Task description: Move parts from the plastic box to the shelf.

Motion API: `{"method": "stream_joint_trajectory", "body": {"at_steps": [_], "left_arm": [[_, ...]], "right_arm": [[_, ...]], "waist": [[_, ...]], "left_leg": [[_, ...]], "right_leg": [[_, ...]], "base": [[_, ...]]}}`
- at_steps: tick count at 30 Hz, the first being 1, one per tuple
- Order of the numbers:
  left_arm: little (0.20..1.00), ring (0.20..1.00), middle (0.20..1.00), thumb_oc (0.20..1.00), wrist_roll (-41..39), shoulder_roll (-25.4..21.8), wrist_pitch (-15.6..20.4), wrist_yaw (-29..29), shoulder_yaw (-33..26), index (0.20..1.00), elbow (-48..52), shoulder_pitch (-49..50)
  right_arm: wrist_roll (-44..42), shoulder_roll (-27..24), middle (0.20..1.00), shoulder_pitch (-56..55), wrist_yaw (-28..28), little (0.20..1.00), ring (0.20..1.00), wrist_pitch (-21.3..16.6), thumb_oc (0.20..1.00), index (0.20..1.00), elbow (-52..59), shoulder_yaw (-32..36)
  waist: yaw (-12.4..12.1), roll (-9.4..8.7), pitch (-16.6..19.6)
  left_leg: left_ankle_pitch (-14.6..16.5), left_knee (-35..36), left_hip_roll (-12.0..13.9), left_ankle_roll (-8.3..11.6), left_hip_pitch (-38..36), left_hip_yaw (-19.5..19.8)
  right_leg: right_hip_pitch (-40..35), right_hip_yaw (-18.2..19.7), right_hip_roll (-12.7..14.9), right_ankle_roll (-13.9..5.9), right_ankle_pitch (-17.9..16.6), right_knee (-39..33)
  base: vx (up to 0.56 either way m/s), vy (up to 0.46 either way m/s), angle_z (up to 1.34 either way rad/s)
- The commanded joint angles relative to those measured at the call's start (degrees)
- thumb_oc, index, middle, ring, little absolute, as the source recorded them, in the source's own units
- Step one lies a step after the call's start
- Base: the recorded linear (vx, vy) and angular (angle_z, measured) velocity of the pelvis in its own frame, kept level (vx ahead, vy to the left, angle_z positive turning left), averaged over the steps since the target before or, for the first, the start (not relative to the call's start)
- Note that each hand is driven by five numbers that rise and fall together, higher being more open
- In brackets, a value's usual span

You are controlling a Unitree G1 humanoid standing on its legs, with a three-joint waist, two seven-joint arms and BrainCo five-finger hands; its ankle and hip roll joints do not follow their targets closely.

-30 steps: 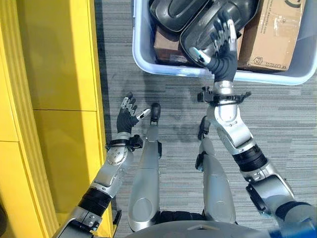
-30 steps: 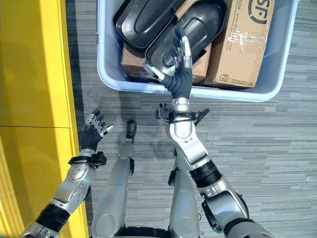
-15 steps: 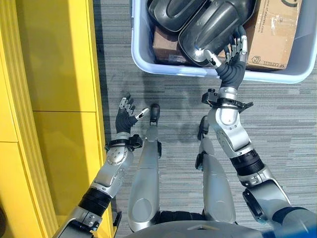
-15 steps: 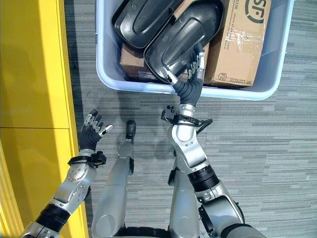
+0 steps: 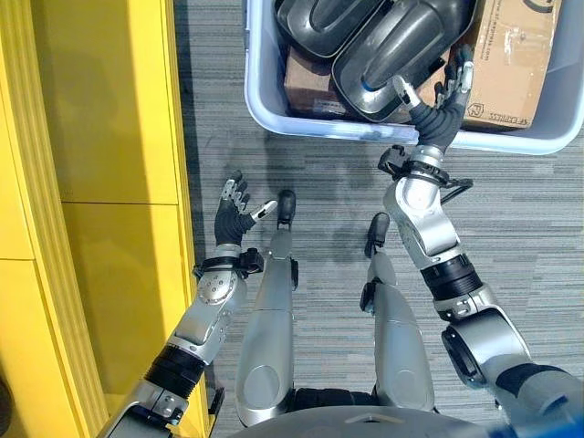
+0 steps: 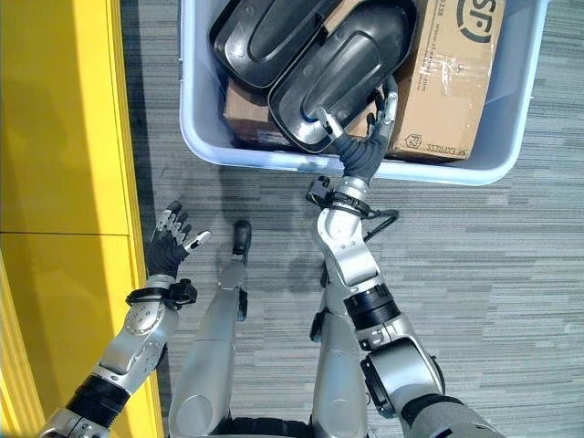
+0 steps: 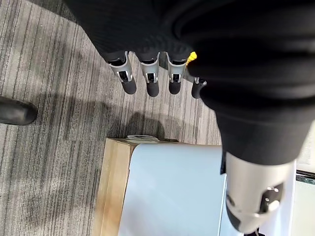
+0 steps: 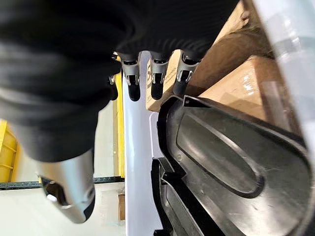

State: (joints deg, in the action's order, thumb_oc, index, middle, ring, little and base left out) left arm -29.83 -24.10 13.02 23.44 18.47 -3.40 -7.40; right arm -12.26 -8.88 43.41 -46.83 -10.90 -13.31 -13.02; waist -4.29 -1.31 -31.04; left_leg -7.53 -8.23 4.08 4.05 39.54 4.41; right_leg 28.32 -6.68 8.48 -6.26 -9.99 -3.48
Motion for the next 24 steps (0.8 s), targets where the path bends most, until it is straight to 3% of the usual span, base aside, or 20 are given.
{"method": "stream_joint_trajectory", "body": {"at_steps": [1,24], "left_arm": [[1.0,1.0,1.0,1.0,1.09,-1.92,2.44,0.71,1.47,1.0,6.53,4.0],[1.0,1.0,1.0,1.0,-0.25,-1.9,2.85,1.12,3.39,1.0,5.47,2.67]], "right_arm": [[0.65,-0.02,1.0,0.78,-1.81,1.0,1.0,-2.43,1.0,1.0,1.78,3.96],[-6.56,-1.9,1.0,12.49,-4.37,1.0,1.0,-2.38,1.0,1.0,-19.28,6.21]], "waist": [[-1.24,1.5,1.24],[-2.41,2.43,1.24]], "left_leg": [[3.68,-1.14,-0.32,-0.84,-0.6,-1.57],[4.54,-2.83,-0.91,-1.38,1.75,-1.44]], "right_leg": [[-2.05,1.44,3.3,-2.24,7.88,8.64],[-0.19,1.38,3.34,-2.13,8.36,9.85]], "base": [[0.0,0.0,0.0],[0.0,0.0,0.0]]}}
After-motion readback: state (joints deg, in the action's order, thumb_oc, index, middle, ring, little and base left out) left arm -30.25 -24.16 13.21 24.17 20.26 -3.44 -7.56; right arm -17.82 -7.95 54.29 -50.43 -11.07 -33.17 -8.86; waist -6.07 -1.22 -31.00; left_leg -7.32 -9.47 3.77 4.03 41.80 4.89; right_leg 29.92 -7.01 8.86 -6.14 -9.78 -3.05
